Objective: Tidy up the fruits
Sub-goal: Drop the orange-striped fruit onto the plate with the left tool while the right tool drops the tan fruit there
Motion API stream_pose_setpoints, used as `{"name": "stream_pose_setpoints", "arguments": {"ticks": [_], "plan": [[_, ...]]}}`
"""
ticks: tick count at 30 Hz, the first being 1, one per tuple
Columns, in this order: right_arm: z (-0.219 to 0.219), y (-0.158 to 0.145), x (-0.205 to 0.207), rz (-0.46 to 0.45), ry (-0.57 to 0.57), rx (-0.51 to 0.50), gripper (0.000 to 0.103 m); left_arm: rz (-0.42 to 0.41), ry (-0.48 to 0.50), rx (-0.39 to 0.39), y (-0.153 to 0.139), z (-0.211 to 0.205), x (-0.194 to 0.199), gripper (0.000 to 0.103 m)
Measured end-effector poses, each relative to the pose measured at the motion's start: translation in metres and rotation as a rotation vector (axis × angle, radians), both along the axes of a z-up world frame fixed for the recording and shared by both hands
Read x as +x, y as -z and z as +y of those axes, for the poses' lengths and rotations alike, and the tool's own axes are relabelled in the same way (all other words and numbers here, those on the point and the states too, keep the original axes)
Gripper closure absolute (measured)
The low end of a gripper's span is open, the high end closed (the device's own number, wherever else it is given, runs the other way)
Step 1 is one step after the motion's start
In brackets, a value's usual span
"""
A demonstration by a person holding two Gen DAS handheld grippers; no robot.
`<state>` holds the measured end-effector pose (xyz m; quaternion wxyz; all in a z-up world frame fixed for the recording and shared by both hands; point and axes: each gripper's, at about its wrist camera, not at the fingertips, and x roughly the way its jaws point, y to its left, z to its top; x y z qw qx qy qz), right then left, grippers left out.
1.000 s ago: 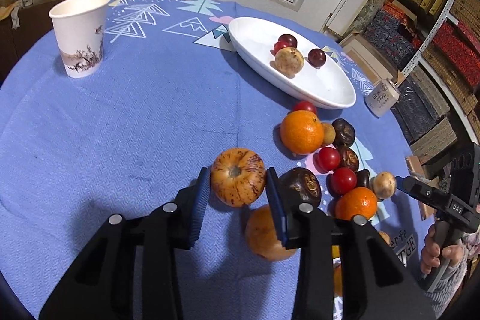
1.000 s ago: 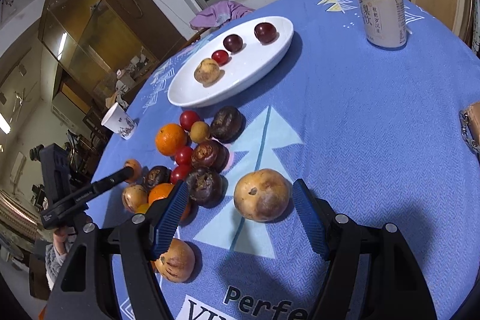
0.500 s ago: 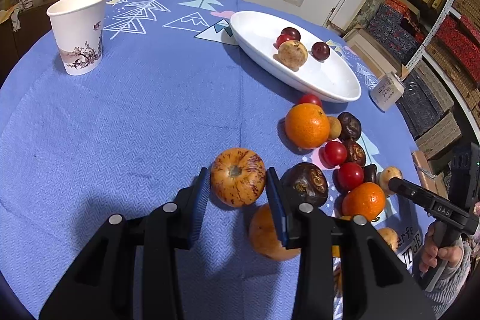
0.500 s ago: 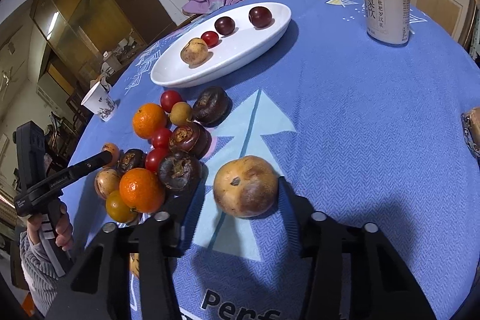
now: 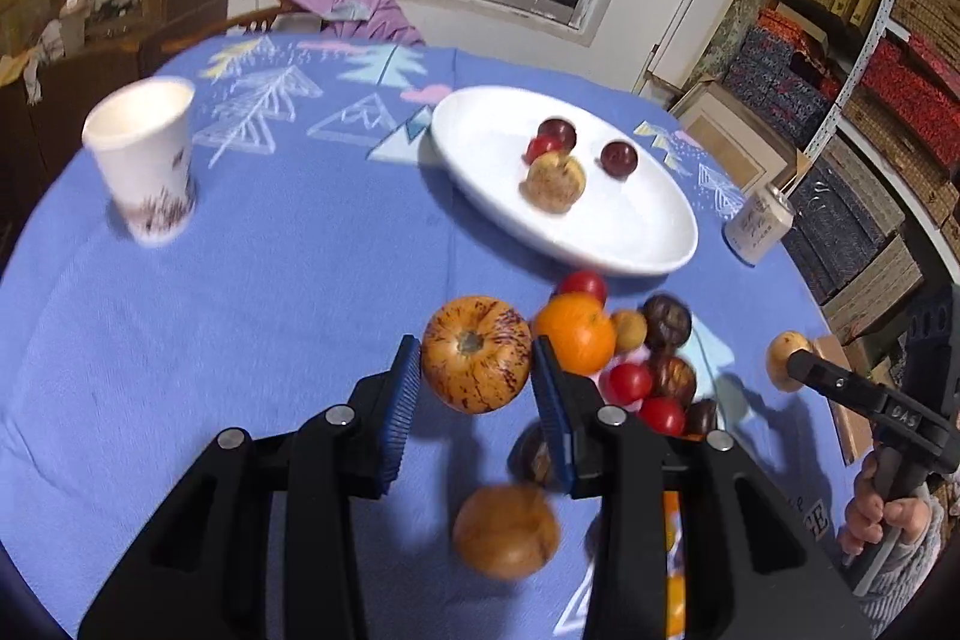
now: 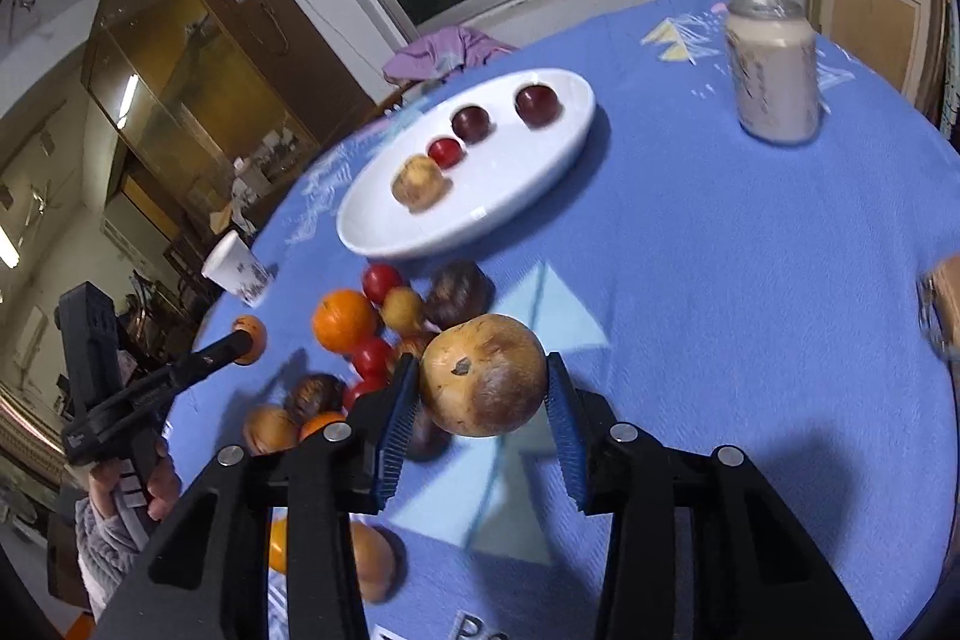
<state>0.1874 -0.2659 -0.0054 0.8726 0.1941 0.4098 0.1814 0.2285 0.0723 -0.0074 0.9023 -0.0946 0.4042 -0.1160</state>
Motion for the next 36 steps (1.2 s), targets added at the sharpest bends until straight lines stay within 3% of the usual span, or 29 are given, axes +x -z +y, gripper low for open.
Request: {"name": "stream_pose_setpoints", "arguments": {"ticks": [7, 17, 18, 21, 28, 36], "plan": [[0.028, -0.019, 0.063, 0.002, -0.005, -0.001, 0.060, -0.042, 0.019, 0.016, -0.026, -0.043, 0.054, 0.066], [0.050, 0.012, 0.122, 0.032, 0.019, -0.043, 0.058, -0.030, 0.040, 0.020, -0.010, -0.065, 0.107, 0.065], [0.047, 0.013, 0.123, 0.025, 0.033, -0.045, 0.058, -0.027, 0.040, 0.021, -0.007, -0.065, 0.109, 0.064], [0.034, 0.013, 0.126, 0.014, 0.066, -0.020, 0.048, -0.022, 0.038, 0.023, 0.000, -0.064, 0.114, 0.046], [0.024, 0.002, 0.112, 0.001, 0.072, -0.005, 0.048, -0.031, 0.015, -0.008, -0.009, -0.049, 0.111, 0.046], [0.027, -0.012, 0.074, -0.036, 0.030, -0.013, 0.043, -0.077, -0.005, -0.029, -0.037, -0.040, 0.082, 0.042]]}}
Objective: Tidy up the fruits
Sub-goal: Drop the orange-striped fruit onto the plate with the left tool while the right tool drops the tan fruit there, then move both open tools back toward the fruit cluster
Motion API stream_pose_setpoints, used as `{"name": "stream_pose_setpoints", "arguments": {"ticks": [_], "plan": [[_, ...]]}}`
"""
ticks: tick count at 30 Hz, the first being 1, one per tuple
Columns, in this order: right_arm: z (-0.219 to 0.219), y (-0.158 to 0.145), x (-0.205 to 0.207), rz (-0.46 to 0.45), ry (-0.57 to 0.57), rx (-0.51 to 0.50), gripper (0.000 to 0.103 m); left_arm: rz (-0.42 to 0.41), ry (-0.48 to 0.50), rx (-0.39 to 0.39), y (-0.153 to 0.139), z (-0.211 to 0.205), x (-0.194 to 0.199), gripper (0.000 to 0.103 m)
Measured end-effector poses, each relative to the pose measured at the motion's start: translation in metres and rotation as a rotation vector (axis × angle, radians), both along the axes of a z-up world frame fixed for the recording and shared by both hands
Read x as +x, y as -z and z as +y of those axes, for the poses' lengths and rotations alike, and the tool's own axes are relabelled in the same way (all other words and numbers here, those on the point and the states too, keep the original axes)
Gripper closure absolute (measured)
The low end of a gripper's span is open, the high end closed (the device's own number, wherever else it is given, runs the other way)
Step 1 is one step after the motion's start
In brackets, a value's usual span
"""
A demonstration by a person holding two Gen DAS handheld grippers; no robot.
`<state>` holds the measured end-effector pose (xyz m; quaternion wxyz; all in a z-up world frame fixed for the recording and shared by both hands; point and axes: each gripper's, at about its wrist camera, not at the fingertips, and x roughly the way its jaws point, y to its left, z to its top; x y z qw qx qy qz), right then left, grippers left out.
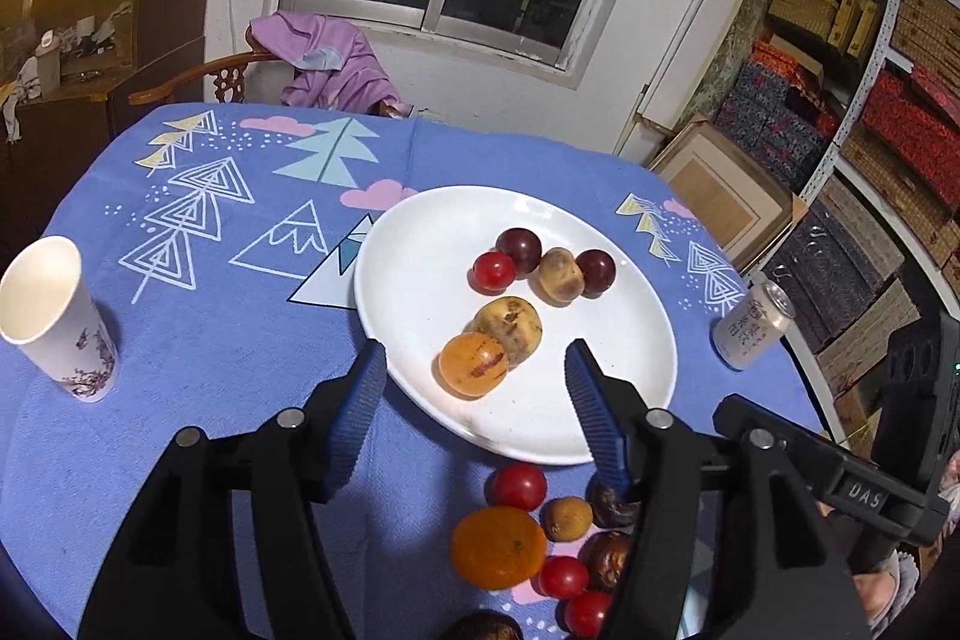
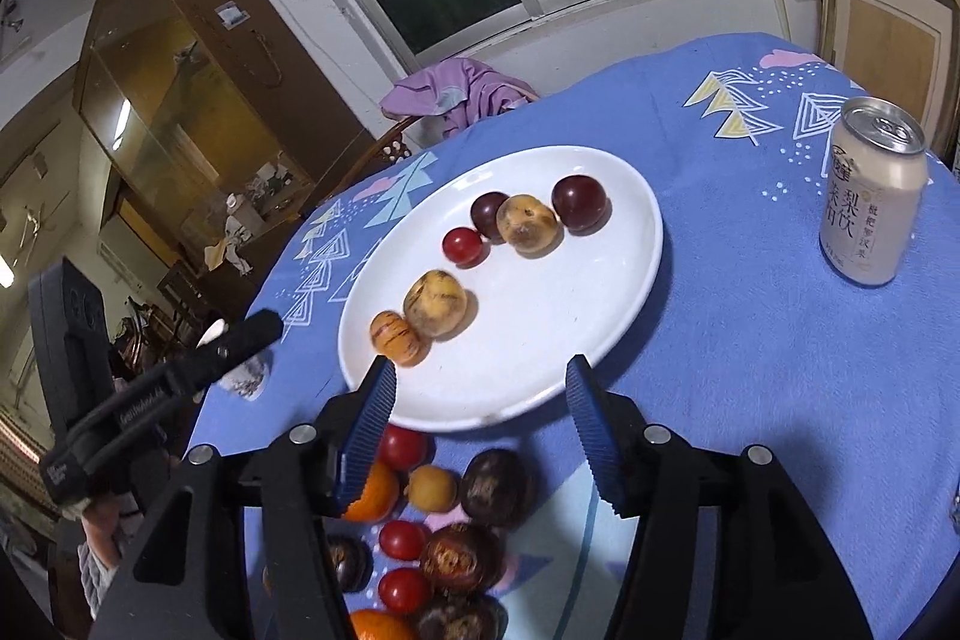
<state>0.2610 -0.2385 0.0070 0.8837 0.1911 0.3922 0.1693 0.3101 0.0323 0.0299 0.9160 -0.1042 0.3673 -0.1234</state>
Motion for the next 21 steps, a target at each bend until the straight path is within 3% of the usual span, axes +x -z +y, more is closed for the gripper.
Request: {"name": "stream_pose_setpoints", "arguments": {"ticks": [7, 12, 14, 16, 21], "plan": [[-0.004, -0.007, -0.026, -0.033, -0.004, 0.004, 0.042, -0.039, 0.000, 0.138, 0.010, -0.005, -0.052, 0.033], [-0.010, -0.007, -0.052, -0.047, -0.017, 0.007, 0.041, -0.030, -0.022, 0.127, 0.017, 0.014, -0.085, 0.033], [-0.013, -0.005, -0.066, -0.052, -0.023, 0.010, 0.040, -0.045, -0.025, 0.121, 0.017, 0.020, -0.102, 0.027], [-0.016, -0.002, -0.080, -0.052, -0.030, 0.014, 0.040, -0.063, -0.031, 0.141, 0.020, 0.023, -0.124, 0.020], [-0.017, 0.006, -0.118, -0.062, -0.065, 0.044, 0.039, -0.037, -0.024, 0.184, 0.044, 0.029, -0.165, 0.020]]}}
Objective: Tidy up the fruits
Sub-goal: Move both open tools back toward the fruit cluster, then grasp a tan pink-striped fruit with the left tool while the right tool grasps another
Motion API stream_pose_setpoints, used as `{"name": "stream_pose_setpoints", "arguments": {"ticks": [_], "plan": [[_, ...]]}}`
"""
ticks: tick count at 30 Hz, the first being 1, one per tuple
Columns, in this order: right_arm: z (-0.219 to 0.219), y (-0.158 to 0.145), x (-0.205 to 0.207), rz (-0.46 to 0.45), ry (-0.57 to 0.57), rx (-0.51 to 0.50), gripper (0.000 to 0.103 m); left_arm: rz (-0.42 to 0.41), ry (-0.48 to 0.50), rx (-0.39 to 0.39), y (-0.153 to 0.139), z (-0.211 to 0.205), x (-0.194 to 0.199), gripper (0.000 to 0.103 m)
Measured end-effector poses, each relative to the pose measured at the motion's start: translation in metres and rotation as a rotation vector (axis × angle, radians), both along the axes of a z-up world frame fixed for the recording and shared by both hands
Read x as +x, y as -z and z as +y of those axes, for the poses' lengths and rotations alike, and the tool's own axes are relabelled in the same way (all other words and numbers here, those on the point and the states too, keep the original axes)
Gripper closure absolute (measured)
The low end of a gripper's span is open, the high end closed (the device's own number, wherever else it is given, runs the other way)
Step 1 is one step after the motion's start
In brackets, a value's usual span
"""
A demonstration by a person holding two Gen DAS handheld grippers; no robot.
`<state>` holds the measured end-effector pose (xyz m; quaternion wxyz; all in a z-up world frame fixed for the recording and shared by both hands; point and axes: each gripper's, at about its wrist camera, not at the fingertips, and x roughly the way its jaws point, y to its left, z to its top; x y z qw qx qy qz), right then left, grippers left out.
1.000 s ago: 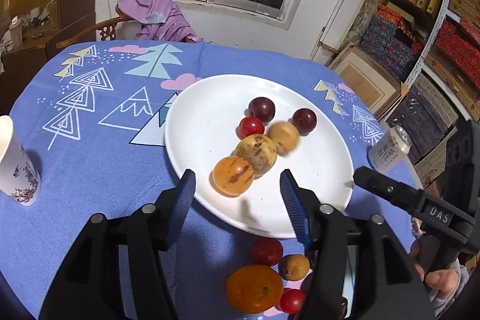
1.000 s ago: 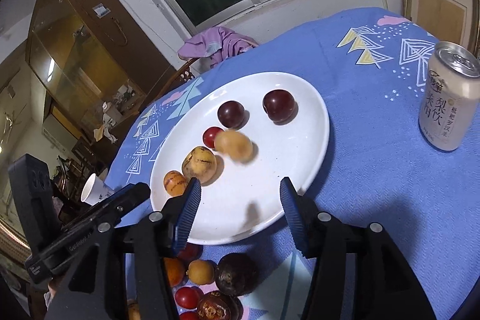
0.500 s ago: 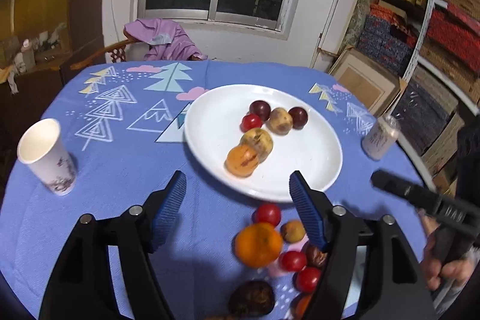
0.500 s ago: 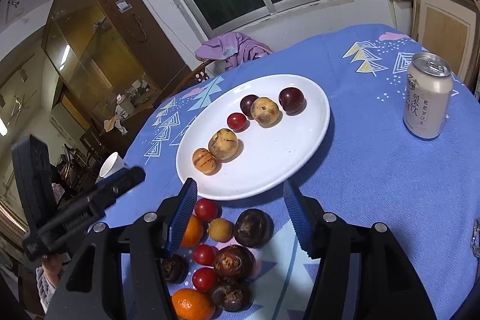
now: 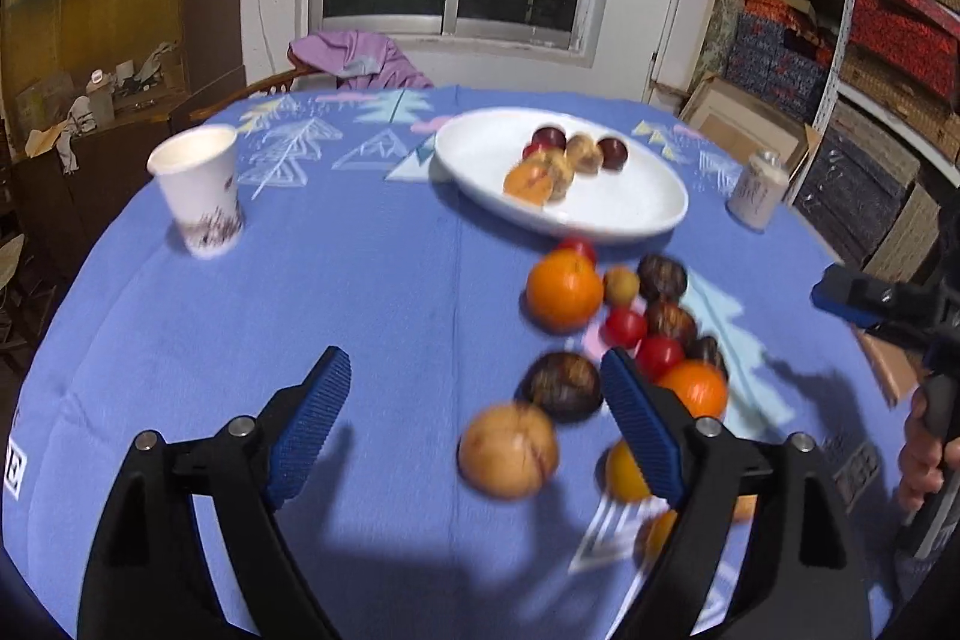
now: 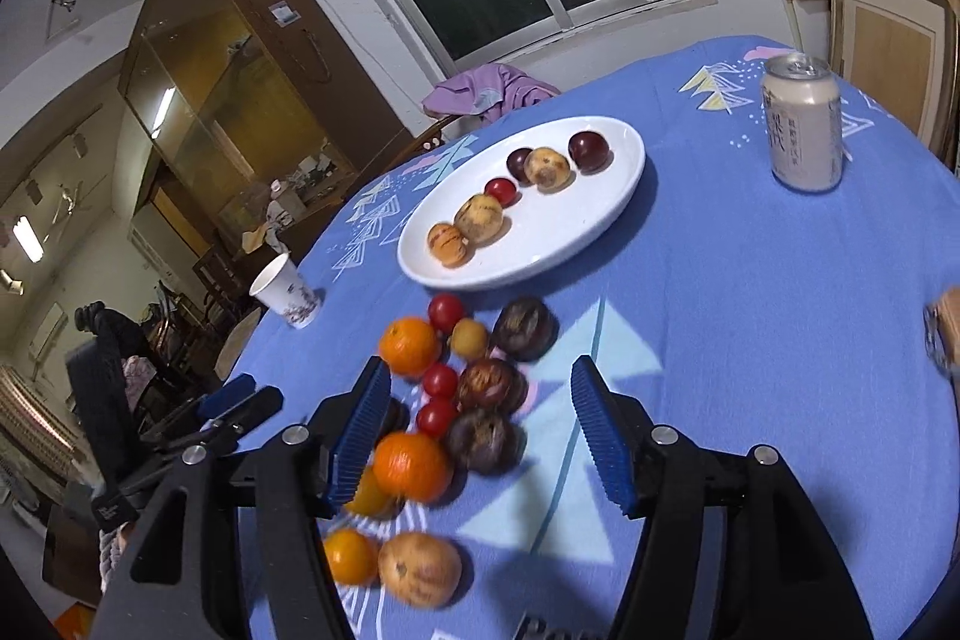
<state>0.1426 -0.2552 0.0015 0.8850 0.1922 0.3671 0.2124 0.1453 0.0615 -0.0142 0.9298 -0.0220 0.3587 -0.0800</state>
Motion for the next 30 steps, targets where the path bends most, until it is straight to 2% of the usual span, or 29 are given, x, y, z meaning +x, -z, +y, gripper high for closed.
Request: {"name": "stream_pose_setpoints", "arguments": {"ticks": [5, 12, 16, 19, 24, 30], "plan": [[0.016, 0.017, -0.032, 0.016, -0.077, -0.028, 0.039, 0.035, -0.003, 0.031, 0.017, 0.000, -0.014, 0.020], [0.044, 0.028, -0.043, 0.034, -0.147, -0.158, 0.039, 0.056, 0.003, 0.084, 0.024, -0.009, -0.008, 0.020], [0.062, 0.027, -0.053, -0.028, -0.158, -0.297, 0.039, 0.067, -0.009, 0.133, 0.028, -0.014, -0.004, 0.019], [0.071, 0.026, -0.057, -0.054, -0.172, -0.353, 0.039, 0.066, -0.015, 0.160, 0.030, -0.017, -0.003, 0.015], [0.083, 0.031, -0.058, -0.049, -0.197, -0.421, 0.039, 0.078, -0.031, 0.190, 0.034, -0.018, 0.001, 0.012], [0.093, 0.038, -0.055, -0.019, -0.228, -0.469, 0.051, 0.097, -0.020, 0.215, 0.038, -0.022, 0.004, 0.011]]}}
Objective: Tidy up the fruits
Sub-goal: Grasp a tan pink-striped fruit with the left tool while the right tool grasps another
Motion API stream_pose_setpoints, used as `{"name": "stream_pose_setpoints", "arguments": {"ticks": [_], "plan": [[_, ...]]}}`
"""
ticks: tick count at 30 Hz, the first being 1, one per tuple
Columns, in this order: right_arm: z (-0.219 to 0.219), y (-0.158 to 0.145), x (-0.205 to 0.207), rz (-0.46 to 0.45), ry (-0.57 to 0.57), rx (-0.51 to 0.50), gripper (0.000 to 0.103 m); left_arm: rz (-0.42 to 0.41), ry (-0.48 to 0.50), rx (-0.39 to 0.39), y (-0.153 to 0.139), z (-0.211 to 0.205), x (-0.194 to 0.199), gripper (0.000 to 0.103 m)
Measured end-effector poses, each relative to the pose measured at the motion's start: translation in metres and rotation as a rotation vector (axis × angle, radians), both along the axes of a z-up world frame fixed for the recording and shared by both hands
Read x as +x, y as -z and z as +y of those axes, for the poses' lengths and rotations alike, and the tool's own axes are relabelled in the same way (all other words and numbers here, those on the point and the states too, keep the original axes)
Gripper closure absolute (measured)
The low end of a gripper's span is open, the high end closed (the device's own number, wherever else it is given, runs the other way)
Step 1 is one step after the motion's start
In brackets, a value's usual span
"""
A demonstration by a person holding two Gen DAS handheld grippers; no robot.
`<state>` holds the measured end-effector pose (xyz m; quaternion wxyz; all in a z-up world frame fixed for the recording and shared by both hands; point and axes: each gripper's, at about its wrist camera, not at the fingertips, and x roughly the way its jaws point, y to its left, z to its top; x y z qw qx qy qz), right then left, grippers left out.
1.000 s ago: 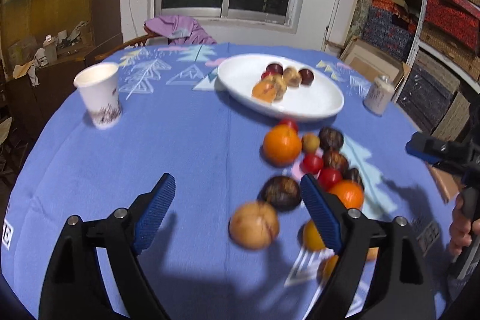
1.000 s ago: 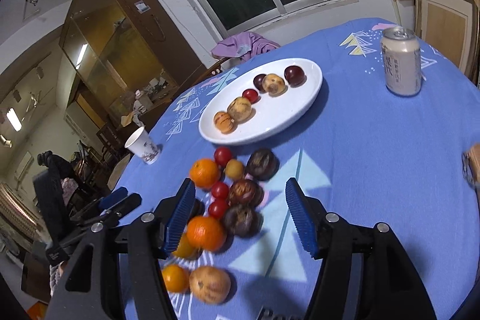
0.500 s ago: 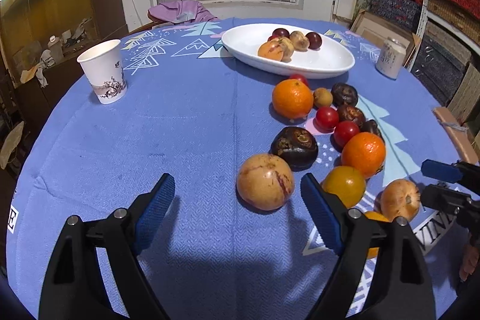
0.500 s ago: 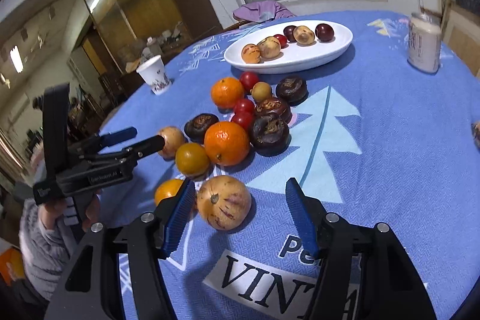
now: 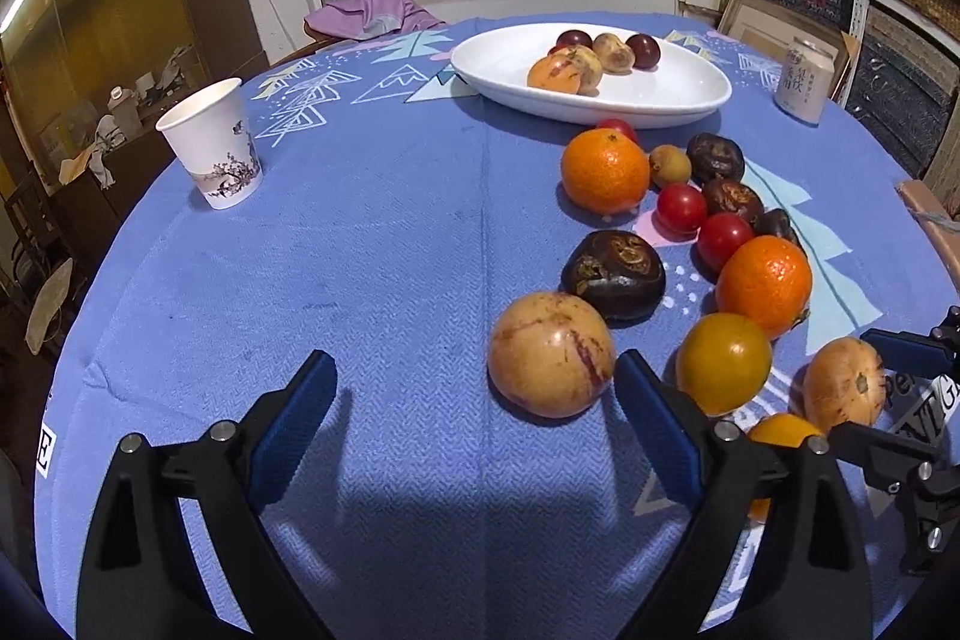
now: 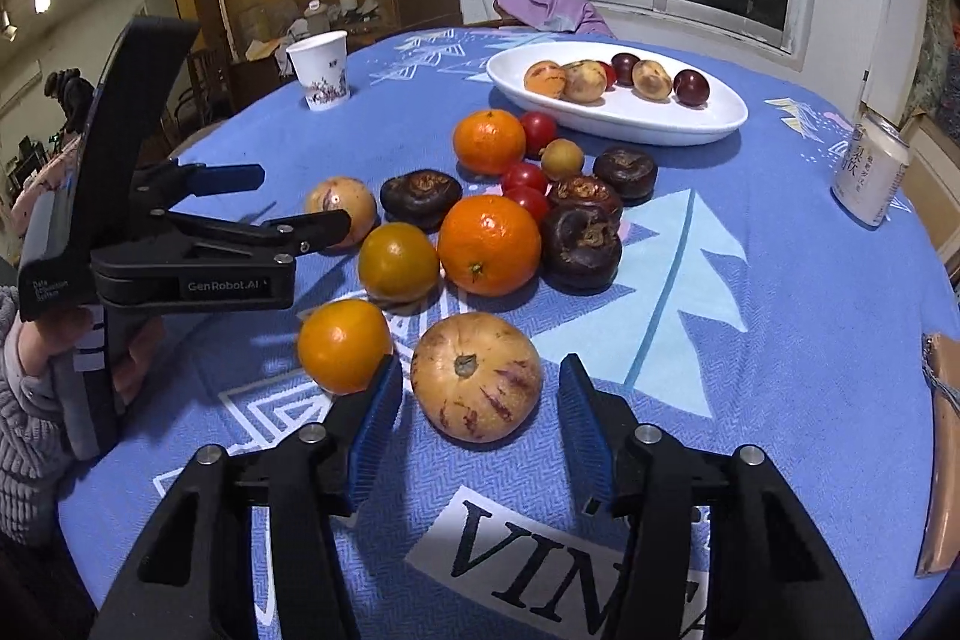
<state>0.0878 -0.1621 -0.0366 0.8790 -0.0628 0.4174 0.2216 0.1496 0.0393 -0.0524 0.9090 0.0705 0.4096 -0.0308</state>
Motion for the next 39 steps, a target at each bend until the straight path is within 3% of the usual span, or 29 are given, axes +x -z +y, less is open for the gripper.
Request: {"name": "stream_pose_setpoints", "arguments": {"ticks": [6, 9, 17, 25, 31, 34, 39], "plan": [[0.003, 0.002, 0.000, 0.007, -0.005, -0.010, 0.053, 0.015, 0.017, -0.008, 0.002, -0.002, 0.003, 0.012], [0.005, 0.002, 0.000, 0.007, -0.012, -0.013, 0.055, 0.018, 0.030, -0.025, 0.002, -0.003, 0.003, 0.021], [0.004, 0.003, 0.001, 0.017, -0.015, -0.012, 0.055, 0.024, 0.051, -0.041, 0.003, -0.005, 0.004, 0.030], [0.005, 0.004, 0.001, 0.024, -0.018, -0.007, 0.056, 0.056, 0.105, -0.103, 0.006, -0.007, 0.006, 0.057], [0.004, 0.003, 0.001, 0.028, -0.014, 0.008, 0.057, 0.031, 0.100, -0.111, 0.003, -0.007, 0.002, 0.059], [-0.002, 0.002, 0.002, 0.027, 0.004, 0.032, 0.058, -0.038, 0.076, -0.085, -0.007, -0.006, -0.004, 0.059], [-0.020, -0.016, 0.003, -0.033, 0.050, 0.113, 0.058, -0.082, 0.057, -0.094, -0.024, -0.002, -0.004, 0.059]]}}
